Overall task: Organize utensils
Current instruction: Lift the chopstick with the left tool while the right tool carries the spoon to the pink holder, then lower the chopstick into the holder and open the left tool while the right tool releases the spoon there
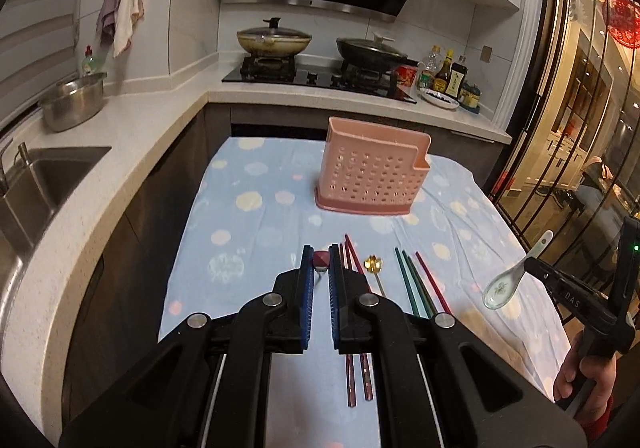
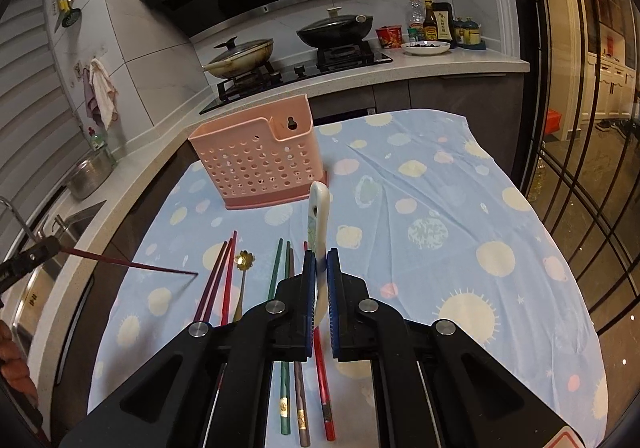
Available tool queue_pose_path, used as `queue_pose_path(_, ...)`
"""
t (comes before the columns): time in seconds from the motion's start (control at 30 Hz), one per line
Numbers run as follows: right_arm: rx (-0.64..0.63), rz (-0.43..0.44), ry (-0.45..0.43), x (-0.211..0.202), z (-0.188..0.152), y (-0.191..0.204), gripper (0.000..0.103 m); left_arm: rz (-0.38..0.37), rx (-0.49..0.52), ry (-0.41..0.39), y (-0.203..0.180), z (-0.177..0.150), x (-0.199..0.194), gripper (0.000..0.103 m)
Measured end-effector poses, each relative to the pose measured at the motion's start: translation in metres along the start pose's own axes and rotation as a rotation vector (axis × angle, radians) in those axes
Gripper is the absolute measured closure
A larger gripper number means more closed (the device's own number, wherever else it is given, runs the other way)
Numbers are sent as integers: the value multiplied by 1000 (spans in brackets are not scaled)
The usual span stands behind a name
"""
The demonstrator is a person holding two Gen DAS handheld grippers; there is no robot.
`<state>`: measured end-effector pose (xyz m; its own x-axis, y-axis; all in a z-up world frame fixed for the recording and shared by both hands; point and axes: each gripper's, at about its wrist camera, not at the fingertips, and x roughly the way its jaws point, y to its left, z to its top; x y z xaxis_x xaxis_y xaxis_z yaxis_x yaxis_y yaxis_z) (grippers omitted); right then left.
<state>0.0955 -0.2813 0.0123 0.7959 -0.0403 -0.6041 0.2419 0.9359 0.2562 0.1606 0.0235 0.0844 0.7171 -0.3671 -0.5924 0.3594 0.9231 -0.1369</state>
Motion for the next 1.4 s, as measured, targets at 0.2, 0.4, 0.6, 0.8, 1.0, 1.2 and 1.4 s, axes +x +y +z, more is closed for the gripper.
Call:
queue_pose_path(0.2, -29, 22, -27, 14, 34, 15, 97, 17, 37, -93, -9, 54, -2, 96)
queue_pose_path(0.4, -44, 34, -64, 34, 80, 25, 97, 11, 67, -166, -20, 101, -1, 96)
queue_pose_path(0.6, -68, 15, -98, 62, 129, 36, 97, 2, 88, -252, -35, 159, 5, 96)
queue_pose_path(0.8, -75, -6, -97, 97, 168, 43, 97, -6, 96, -309, -48, 216, 26, 96)
queue_pose_path(1.0, -91, -26, -59, 141, 185, 49, 97, -13, 79, -270, -51, 237, 68, 96)
queue_pose_path(1.2, -95, -46, -2, 179, 182, 47, 97, -3, 75, -182, -47, 221, 113, 96)
queue_pose_path(1.4, -118, -59, 15, 190, 173, 49, 89, 11, 35, -134, -38, 210, 136, 93)
